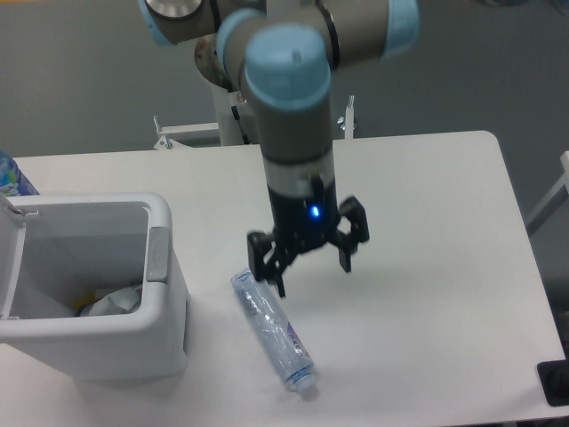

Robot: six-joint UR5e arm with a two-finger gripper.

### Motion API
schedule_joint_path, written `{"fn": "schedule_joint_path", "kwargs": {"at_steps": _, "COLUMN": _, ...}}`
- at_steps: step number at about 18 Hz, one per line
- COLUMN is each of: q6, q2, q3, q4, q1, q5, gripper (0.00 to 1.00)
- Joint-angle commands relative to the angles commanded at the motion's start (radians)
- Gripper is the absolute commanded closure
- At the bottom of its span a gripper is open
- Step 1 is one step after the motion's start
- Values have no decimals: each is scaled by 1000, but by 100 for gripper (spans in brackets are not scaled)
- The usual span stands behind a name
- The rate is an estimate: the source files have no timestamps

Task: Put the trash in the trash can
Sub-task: 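Move the open gripper to the cap end of the plastic bottle, then lower the gripper onto the bottle cap end and close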

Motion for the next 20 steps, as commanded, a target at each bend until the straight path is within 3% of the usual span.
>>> {"fn": "schedule_joint_path", "kwargs": {"at_steps": 6, "q6": -12, "q2": -150, "q3": 72, "q4": 6, "q1": 34, "q5": -161, "gripper": 0}}
{"fn": "schedule_joint_path", "kwargs": {"at_steps": 10, "q6": -15, "q2": -242, "q3": 113, "q4": 12, "q1": 35, "q5": -177, "gripper": 0}}
{"fn": "schedule_joint_path", "kwargs": {"at_steps": 15, "q6": -23, "q2": -307, "q3": 118, "q4": 12, "q1": 32, "q5": -175, "gripper": 0}}
{"fn": "schedule_joint_path", "kwargs": {"at_steps": 20, "q6": -25, "q2": -325, "q3": 120, "q4": 14, "q1": 31, "q5": -175, "gripper": 0}}
